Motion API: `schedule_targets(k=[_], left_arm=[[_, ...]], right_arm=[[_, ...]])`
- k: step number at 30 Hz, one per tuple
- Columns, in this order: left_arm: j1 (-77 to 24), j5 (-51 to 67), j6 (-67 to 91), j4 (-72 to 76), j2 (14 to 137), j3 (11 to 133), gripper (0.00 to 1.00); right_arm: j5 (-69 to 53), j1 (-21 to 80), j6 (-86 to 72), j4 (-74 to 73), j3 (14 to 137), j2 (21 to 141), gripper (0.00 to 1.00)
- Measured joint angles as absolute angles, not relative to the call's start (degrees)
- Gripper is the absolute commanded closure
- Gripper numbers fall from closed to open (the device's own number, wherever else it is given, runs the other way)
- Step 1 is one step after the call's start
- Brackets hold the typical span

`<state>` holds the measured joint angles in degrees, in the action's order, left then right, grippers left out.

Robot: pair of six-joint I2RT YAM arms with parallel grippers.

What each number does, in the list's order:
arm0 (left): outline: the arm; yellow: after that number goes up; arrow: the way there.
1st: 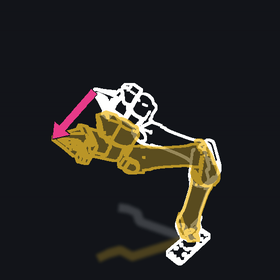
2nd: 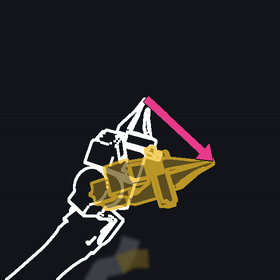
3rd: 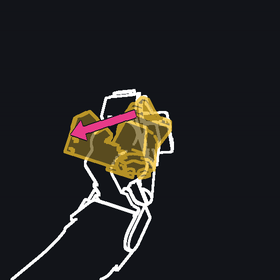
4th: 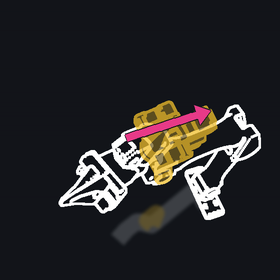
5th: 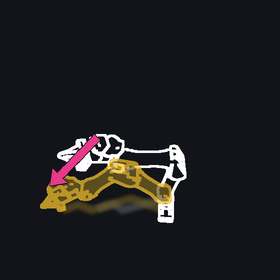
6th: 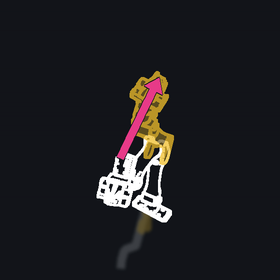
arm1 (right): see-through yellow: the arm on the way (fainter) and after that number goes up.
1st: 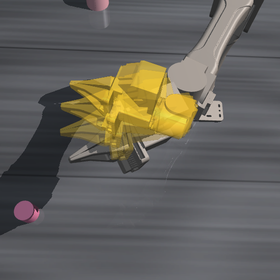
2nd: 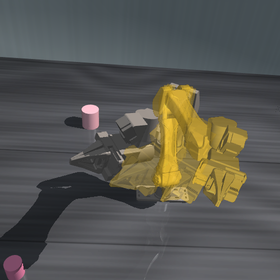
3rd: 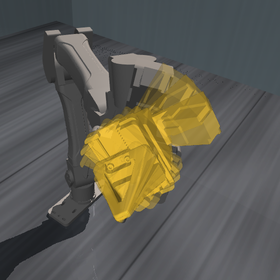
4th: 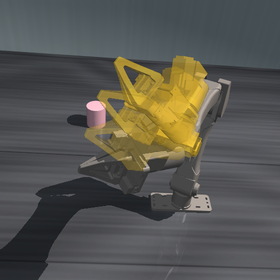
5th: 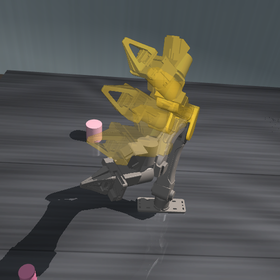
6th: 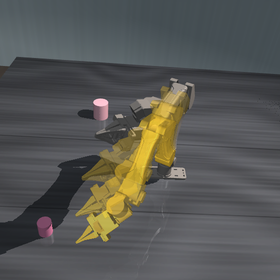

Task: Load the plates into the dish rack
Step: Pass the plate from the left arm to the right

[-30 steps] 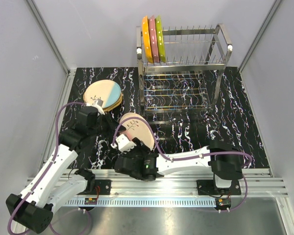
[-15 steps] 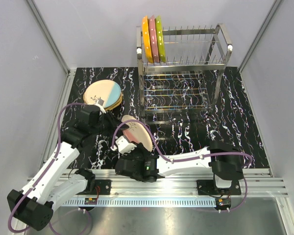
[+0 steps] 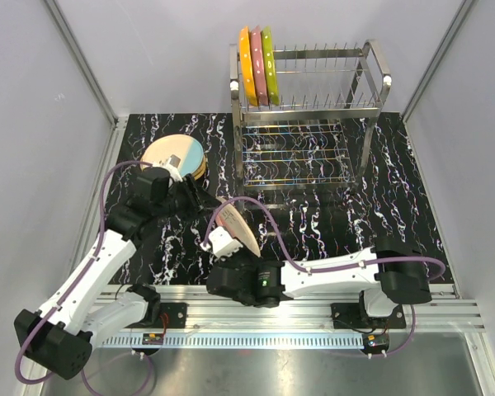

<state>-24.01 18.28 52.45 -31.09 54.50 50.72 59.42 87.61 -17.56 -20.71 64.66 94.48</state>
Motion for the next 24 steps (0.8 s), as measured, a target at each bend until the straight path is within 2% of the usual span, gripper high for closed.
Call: schedule_targets(k=[6, 9, 16, 17, 24], left_arm=[[-23.77, 17.32, 50.13, -28.47, 55.02, 54.11, 0.43], [-23.66, 16.56, 48.8, -28.56, 55.37, 55.75, 0.35], [-23.51, 9.89, 39.55, -29.3, 55.96, 61.63, 0.1], [-23.51, 8.51, 37.69, -29.28, 55.92, 62.24, 0.01], [-23.44, -0.89, 27.09, -29.39, 54.94, 60.62, 0.01]], right_arm=[[58.39, 87.92, -20.03, -21.08, 62.37, 92.16, 1.0], [57.54, 88.05, -21.3, -21.32, 61.1, 91.64, 1.0], [56.14, 88.14, -24.36, -22.41, 56.14, 84.77, 1.0], [56.14, 88.14, -24.58, -22.76, 55.72, 83.26, 1.0], [56.14, 87.99, -23.9, -23.83, 55.27, 72.18, 1.0]])
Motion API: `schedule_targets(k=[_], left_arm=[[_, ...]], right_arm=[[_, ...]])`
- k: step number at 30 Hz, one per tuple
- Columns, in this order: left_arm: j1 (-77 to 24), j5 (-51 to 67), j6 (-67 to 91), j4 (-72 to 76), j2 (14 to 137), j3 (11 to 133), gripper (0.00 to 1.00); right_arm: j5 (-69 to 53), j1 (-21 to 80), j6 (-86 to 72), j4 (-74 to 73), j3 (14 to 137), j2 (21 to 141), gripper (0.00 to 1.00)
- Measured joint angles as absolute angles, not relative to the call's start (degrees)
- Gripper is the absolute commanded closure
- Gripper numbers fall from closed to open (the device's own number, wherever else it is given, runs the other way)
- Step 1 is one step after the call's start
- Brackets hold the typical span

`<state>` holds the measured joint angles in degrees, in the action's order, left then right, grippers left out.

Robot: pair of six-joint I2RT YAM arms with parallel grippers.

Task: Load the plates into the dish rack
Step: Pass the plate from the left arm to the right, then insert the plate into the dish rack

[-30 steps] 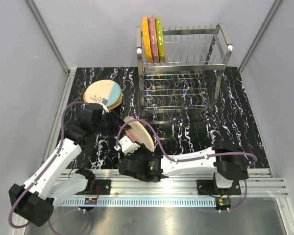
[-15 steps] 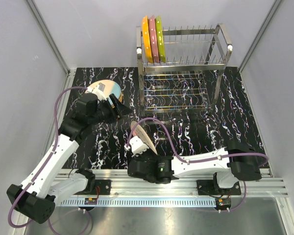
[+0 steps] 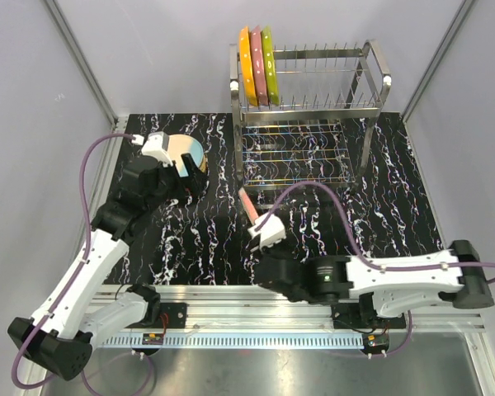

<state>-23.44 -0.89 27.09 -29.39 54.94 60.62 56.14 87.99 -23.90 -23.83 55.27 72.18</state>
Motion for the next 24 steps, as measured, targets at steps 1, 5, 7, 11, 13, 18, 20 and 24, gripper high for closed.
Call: schedule_targets(k=[1, 5, 7, 11, 13, 18, 20, 24], left_arm=[[-23.44, -2.28, 25.87, -28.99, 54.43, 59.31, 0.01], [-23.35, -6.13, 21.96, -27.51, 52.53, 52.53, 0.01], [-23.33, -6.72, 20.53, -26.22, 51.81, 49.08, 0.01], [-23.33, -7.29, 18.94, -24.64, 50.63, 43.9, 0.01], [-23.33, -7.73, 18.41, -24.67, 50.61, 43.44, 0.01], [-23.29, -9.52, 16.75, -22.98, 50.48, 43.48, 0.01], [-23.29, -10.07, 16.16, -22.98, 50.5, 43.48, 0.01], [-23.29, -11.84, 15.46, -22.98, 50.76, 43.48, 0.01]], right_arm=[[56.16, 87.88, -23.24, -23.86, 55.22, 69.91, 1.0], [56.77, 87.29, -18.31, -22.96, 55.33, 60.8, 1.0], [57.95, 86.7, -14.33, -22.5, 56.42, 57.47, 1.0], [59.66, 84.23, -5.87, -20.93, 61.14, 56.05, 1.0], [59.35, 82.39, -2.0, -19.55, 63.37, 56.03, 1.0], [56.29, 73.91, 5.96, -18.37, 70.3, 56.45, 1.0], [55.07, 71.31, 7.92, -18.46, 73.78, 57.34, 1.0], [51.33, 66.41, 11.75, -18.68, 84.29, 61.28, 1.0]])
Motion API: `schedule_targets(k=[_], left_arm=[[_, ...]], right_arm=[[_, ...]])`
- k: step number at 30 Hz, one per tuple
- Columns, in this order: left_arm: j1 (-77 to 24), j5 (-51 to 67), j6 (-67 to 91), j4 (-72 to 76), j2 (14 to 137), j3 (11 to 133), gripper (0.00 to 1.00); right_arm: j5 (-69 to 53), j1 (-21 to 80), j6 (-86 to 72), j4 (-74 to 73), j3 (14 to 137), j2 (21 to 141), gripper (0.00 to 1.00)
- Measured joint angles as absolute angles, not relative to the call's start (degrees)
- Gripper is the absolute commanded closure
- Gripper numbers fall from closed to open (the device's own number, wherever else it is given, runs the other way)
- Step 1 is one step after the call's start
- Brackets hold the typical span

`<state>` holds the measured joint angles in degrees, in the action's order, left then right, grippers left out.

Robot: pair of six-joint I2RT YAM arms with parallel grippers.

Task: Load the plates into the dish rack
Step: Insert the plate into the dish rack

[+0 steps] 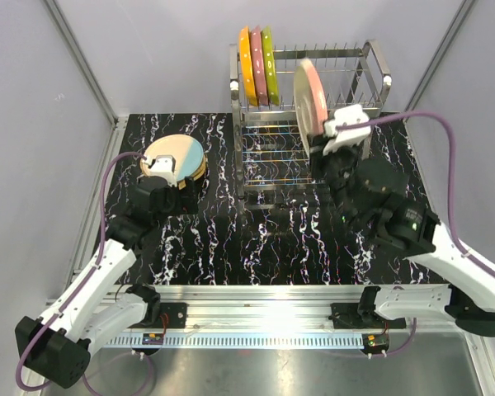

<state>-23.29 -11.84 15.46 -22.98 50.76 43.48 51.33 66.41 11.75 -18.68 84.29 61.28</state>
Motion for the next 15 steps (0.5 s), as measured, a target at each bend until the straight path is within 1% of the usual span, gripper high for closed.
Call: schedule_targets(k=[5, 11, 15], left_arm=[[-23.29, -12.03, 15.46, -22.28, 50.81, 43.48, 0.01], [-23.29, -12.73, 15.44, -22.17, 51.94, 43.48, 0.01], [-23.29, -13.1, 15.42, -22.22, 52.23, 43.48, 0.01]], right_arm=[[43.79, 57.47, 13.39, -20.47, 99.44, 68.75, 1.0], [33.3, 44.64, 12.12, -26.87, 119.94, 81.54, 1.0], [26.55, 38.46, 9.85, -30.5, 130.17, 89.69, 1.0]])
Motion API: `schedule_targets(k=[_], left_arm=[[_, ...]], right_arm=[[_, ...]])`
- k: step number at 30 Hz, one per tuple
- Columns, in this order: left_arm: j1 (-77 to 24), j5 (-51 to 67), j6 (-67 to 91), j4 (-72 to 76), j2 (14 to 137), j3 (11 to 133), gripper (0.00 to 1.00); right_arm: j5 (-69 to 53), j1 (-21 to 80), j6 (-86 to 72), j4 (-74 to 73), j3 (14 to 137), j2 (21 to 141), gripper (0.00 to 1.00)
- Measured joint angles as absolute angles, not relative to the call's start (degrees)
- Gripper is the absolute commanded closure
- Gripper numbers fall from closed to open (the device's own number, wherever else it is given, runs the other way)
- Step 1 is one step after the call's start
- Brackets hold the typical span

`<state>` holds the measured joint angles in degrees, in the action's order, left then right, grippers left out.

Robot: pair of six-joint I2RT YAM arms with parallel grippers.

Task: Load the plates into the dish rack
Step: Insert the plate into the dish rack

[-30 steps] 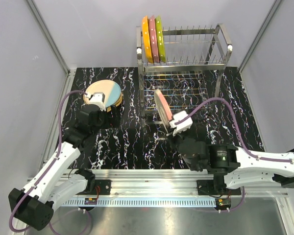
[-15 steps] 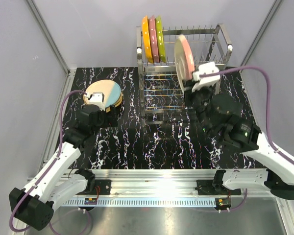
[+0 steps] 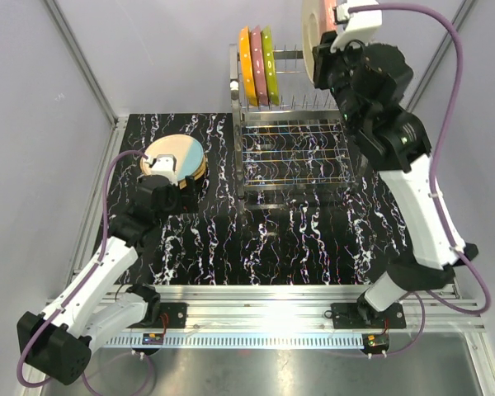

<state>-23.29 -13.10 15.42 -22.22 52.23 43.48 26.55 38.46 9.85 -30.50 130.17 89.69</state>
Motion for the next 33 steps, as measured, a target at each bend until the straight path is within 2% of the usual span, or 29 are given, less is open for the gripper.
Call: schedule_targets(k=[6, 14, 33], left_arm=[[-23.29, -13.82, 15.38, -22.22, 52.21, 43.48, 0.01], [-23.29, -14.22, 15.2, -22.24, 52.21, 43.48, 0.01], [-23.29, -14.13, 15.22, -22.44, 52.56, 43.48, 0.01]], right_arm=[[18.17, 33.39, 7.07, -35.11, 141.1, 100.47, 1.0], [12.8, 31.75, 5.04, -36.29, 141.69, 107.02, 1.0], [19.46, 31.33, 4.12, -31.75, 140.4, 112.4, 1.0]])
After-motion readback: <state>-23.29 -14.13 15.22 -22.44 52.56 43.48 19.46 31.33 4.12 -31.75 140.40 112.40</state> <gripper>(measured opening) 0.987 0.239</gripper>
